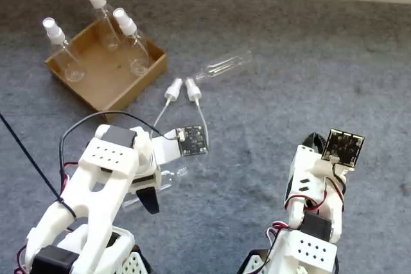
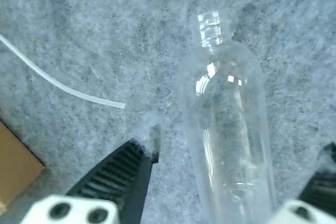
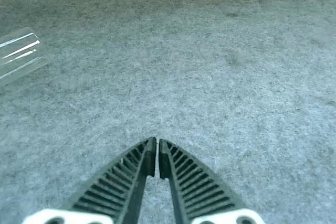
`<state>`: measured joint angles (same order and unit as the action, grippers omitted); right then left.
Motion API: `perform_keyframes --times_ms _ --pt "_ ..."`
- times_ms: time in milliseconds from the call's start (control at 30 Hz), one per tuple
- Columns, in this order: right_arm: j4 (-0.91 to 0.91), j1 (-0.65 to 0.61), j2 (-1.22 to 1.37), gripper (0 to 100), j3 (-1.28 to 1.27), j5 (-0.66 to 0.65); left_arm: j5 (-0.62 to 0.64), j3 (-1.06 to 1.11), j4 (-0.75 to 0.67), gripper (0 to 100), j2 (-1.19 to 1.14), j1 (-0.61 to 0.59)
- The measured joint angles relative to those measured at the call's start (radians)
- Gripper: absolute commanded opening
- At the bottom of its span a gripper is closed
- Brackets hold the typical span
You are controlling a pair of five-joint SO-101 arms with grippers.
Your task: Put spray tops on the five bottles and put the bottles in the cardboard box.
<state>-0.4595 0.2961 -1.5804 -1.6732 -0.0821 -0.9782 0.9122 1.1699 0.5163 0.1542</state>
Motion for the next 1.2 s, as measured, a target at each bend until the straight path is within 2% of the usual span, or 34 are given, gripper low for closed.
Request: perform_keyframes --times_ms 367,500,767,933,1033,1100,1200 --pt "0.000 0.000 0.000 1.2 0.000 0.000 -0.014 0.083 -0.166 40 0.000 -0.006" --pt "0.000 0.000 0.000 1.2 0.000 0.000 -0.014 0.083 -0.180 40 -0.011 -0.006" --pt "0.000 0.000 0.000 1.2 0.000 0.000 -0.014 0.026 -0.189 40 -0.265 -0.031" --pt "0.000 0.000 0.000 1.2 0.000 0.000 -0.012 0.000 -0.189 40 -0.299 -0.032" --pt "0.000 0.000 0.000 1.2 0.000 0.000 0.048 -0.005 -0.189 40 -0.299 -0.032" --pt "0.000 0.000 0.000 1.2 0.000 0.000 0.066 -0.006 -0.189 38 -0.301 -0.032" --pt "0.000 0.000 0.000 1.2 0.000 0.000 0.075 -0.006 -0.189 25 -0.301 -0.032"
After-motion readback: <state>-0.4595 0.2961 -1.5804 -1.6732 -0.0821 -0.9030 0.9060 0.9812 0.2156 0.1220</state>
